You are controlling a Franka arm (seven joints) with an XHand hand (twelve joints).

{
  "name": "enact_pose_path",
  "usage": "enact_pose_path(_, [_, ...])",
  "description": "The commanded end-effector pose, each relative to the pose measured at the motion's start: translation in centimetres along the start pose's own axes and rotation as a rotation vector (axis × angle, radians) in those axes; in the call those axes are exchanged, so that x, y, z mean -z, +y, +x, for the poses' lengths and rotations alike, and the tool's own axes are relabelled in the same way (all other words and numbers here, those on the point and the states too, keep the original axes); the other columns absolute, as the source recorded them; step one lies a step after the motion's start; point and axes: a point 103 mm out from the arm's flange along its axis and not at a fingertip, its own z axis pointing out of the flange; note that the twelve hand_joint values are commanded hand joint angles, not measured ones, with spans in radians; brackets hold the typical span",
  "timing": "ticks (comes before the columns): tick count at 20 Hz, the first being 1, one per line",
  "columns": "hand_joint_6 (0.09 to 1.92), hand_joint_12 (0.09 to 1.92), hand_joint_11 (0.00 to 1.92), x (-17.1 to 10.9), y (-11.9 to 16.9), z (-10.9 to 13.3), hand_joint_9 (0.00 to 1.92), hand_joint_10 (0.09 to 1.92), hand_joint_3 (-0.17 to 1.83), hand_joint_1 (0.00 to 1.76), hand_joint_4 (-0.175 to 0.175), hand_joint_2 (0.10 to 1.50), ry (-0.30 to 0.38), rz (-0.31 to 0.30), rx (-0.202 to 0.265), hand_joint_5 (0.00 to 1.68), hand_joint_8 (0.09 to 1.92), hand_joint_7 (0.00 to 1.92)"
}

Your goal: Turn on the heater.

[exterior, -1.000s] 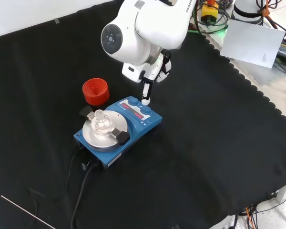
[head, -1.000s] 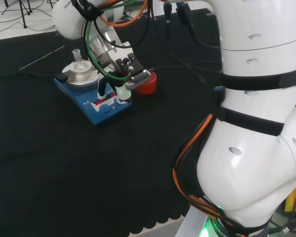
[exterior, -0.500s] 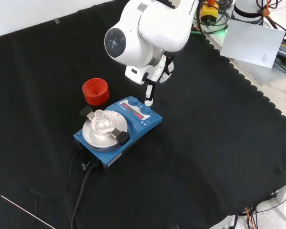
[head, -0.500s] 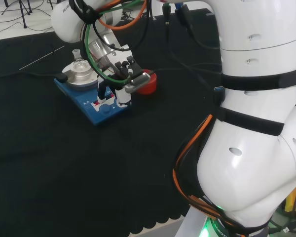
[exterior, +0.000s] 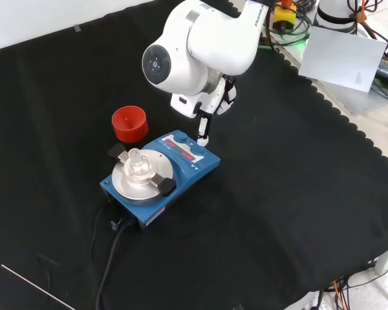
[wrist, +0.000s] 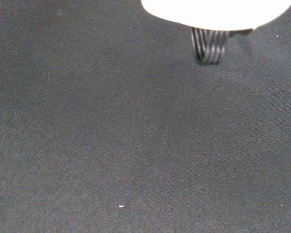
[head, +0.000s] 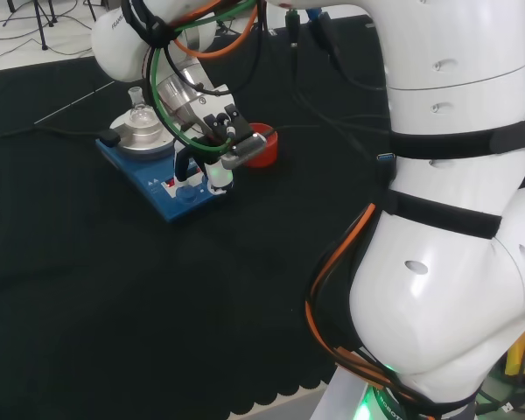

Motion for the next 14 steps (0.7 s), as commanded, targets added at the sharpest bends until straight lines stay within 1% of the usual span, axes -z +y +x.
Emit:
enact_pose_path(1, [0.09, 1.58, 1.70, -0.1, 0.2, -0.2, 1.85, 1.62, 1.31, 1.51, -0.025, 0.54, 0.003, 0.007, 0.001, 0.42, 1.72, 1.73])
enact_pose_path(5, [0.09, 1.58, 1.70, -0.2, 1.1, -0.5, 1.85, 1.62, 1.31, 1.51, -0.025, 0.54, 0.002, 0.008, 0.007, 0.42, 1.72, 1.73])
enact_pose_path(14, [0.09, 1.58, 1.70, -0.2, 1.4, -0.5, 1.86, 1.62, 1.32, 1.51, -0.024, 0.53, 0.001, 0.016, 0.009, 0.43, 1.72, 1.73])
